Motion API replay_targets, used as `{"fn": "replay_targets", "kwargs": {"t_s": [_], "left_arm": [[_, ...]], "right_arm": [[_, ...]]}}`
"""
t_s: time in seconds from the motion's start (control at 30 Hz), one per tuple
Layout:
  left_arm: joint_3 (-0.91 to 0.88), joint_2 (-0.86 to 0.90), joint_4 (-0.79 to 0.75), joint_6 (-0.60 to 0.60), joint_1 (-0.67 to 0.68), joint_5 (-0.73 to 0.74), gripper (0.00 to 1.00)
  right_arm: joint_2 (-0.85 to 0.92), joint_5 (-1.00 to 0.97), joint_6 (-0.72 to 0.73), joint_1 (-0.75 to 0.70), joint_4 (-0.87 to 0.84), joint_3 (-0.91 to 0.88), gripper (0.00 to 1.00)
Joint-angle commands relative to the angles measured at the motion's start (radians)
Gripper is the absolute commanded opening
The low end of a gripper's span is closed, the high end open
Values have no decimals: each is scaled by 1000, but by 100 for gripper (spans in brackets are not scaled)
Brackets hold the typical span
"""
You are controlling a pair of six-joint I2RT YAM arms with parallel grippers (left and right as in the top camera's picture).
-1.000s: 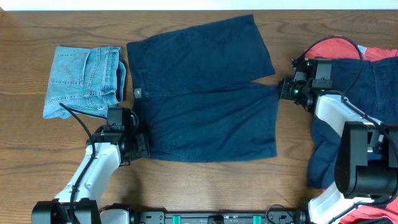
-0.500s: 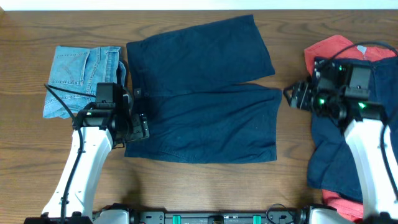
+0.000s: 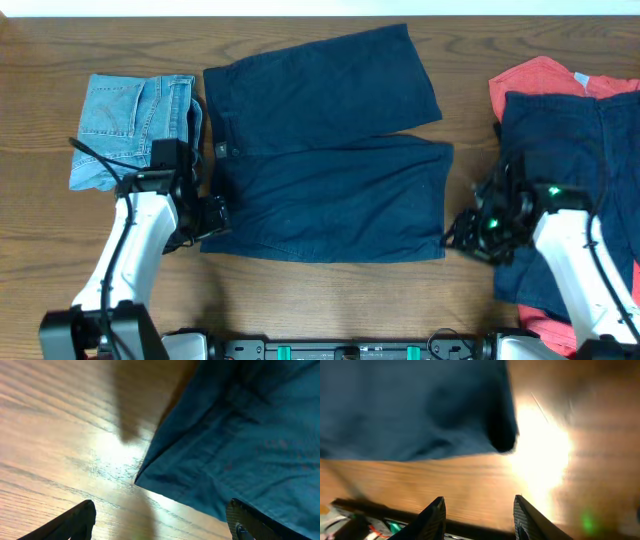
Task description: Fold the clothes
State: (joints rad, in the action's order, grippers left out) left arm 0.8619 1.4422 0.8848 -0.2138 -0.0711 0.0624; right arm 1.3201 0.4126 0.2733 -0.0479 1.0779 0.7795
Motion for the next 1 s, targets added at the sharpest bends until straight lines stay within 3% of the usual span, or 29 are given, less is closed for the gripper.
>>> {"fn": "replay_targets", "kwargs": {"t_s": [0.0,0.17,0.3,0.5,0.57,0.7,0.8,0.83,0.9,0.97], "left_arm": [[-6,37,10,-21,-16,-18,84],[-5,66,16,-21,-29,-18,84],[-5,66,19,-20,-31,-18,85],[-5,66,26,-21,-31,-18,86],[-5,66,27,-21,-31,-13,86],[-5,66,26,-21,-31,43,86],[-5,66,26,-25,-31,45,86],[-5,66,27,-24,-31,45,86],[-5,66,29,-24,-31,45,86],[-5,66,30,-24,-31,45,86]], "right_arm": [[6,-22,96,10,-55,-92,42],[6,3,112,10,-245,-199,39],[6,11,145,10,-384,-250,53],[7,21,179,10,-439,-280,55],[7,21,195,10,-434,-283,51],[7,-10,259,10,-446,-285,30],[7,-24,282,10,-474,-285,23],[7,-22,291,10,-492,-285,27],[7,-19,291,10,-513,-285,53],[7,-19,291,10,-520,-285,59]]}}
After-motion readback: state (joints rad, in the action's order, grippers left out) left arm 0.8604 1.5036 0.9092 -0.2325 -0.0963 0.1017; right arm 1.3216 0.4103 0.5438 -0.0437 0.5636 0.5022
